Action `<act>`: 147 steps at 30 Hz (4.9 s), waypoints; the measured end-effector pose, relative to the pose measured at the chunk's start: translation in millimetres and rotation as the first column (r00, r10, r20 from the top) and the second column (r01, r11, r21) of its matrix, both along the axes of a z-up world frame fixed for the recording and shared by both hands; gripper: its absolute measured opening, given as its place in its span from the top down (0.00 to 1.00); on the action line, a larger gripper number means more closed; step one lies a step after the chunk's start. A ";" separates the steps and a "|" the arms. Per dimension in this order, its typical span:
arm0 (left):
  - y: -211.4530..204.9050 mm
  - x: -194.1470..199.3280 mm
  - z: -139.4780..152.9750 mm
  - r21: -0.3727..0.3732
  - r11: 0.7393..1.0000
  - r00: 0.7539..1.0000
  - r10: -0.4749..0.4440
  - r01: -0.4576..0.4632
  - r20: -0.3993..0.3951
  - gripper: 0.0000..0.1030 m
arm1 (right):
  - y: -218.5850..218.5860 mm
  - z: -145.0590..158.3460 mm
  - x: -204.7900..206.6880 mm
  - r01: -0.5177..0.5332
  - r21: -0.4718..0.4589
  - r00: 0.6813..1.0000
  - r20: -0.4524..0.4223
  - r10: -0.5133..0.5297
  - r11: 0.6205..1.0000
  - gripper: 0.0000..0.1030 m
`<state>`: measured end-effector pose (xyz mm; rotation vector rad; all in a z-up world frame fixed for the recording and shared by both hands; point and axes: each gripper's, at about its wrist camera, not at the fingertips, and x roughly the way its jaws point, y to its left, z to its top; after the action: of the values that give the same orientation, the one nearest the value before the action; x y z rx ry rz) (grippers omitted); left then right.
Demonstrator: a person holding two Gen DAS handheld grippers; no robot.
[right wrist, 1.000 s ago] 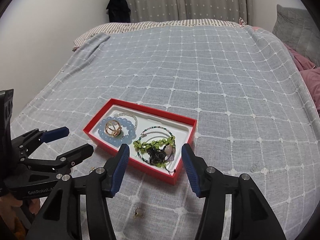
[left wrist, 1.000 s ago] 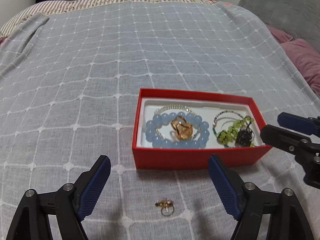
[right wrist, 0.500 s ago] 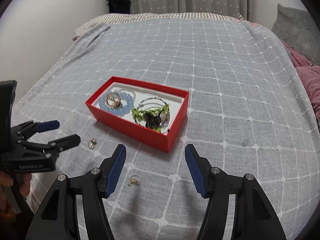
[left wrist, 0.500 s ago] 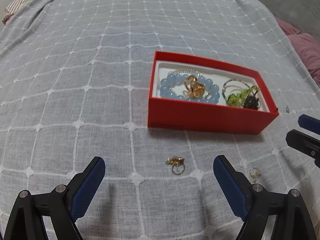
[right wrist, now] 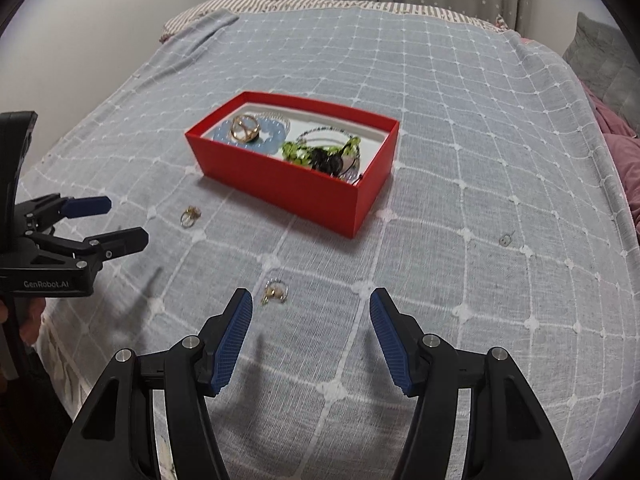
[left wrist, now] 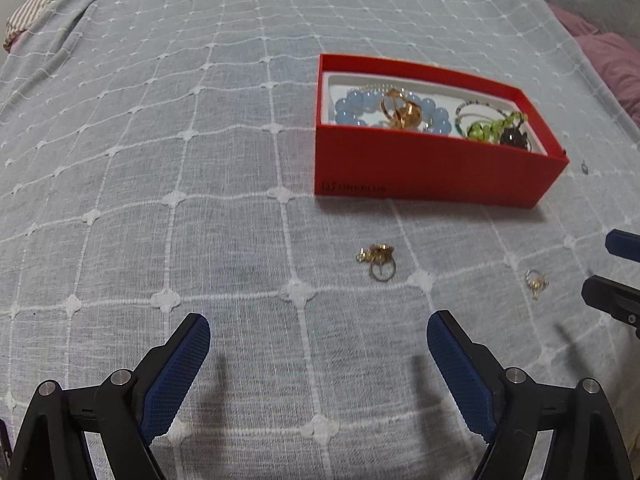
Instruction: Organize jewelry
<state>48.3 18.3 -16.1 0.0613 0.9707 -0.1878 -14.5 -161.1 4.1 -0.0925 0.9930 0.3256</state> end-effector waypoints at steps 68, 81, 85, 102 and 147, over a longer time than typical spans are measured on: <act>-25.9 -8.1 -14.8 -0.006 0.994 0.994 -0.110 0.110 -0.018 0.24 | 7.9 9.3 14.3 -0.066 0.095 0.997 0.053 0.061 0.993 0.86; -37.7 14.0 -19.3 -0.059 0.990 0.991 -0.130 0.131 0.024 0.62 | 6.9 8.8 11.6 -0.068 0.095 0.997 0.044 0.064 0.993 0.86; -43.4 20.3 -22.2 -0.048 0.990 0.991 -0.129 0.131 0.040 0.74 | 7.9 6.2 12.6 -0.068 0.092 0.997 0.036 0.065 0.993 0.86; -46.3 9.7 -15.8 -0.003 0.988 0.987 -0.151 0.152 0.051 1.00 | 4.7 6.3 12.8 -0.061 0.093 0.998 0.037 0.058 0.994 0.86; -35.2 14.5 9.0 -0.085 0.948 0.939 -0.288 0.308 0.187 0.97 | 4.0 8.3 11.8 -0.059 0.106 0.998 0.033 0.056 0.993 0.85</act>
<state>62.8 -16.9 -7.1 0.1192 0.7725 -0.5097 -2.8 -157.2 12.4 -0.0289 0.9431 0.4280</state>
